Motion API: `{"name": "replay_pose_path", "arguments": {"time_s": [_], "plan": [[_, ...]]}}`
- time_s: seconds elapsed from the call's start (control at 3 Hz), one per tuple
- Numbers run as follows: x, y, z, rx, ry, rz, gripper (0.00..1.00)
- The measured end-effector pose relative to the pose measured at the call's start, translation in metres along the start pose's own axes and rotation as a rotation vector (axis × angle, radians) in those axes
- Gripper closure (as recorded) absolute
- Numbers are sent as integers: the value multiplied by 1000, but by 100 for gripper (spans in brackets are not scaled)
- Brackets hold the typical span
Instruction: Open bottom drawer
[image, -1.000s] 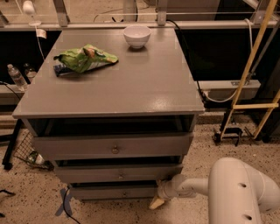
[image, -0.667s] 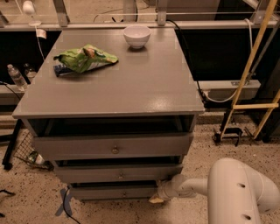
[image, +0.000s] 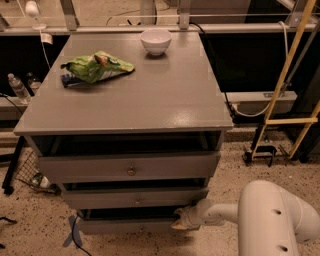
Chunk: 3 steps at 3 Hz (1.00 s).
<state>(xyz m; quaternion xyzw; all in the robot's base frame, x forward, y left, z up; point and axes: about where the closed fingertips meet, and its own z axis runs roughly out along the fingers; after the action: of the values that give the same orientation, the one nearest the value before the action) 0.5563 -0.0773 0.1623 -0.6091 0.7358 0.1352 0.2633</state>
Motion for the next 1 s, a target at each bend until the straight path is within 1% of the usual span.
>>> {"name": "replay_pose_path", "arguments": {"time_s": [0.33,1.0], "plan": [[0,0,0,0,0,0,100],[0,0,0,0,0,0,100]]}}
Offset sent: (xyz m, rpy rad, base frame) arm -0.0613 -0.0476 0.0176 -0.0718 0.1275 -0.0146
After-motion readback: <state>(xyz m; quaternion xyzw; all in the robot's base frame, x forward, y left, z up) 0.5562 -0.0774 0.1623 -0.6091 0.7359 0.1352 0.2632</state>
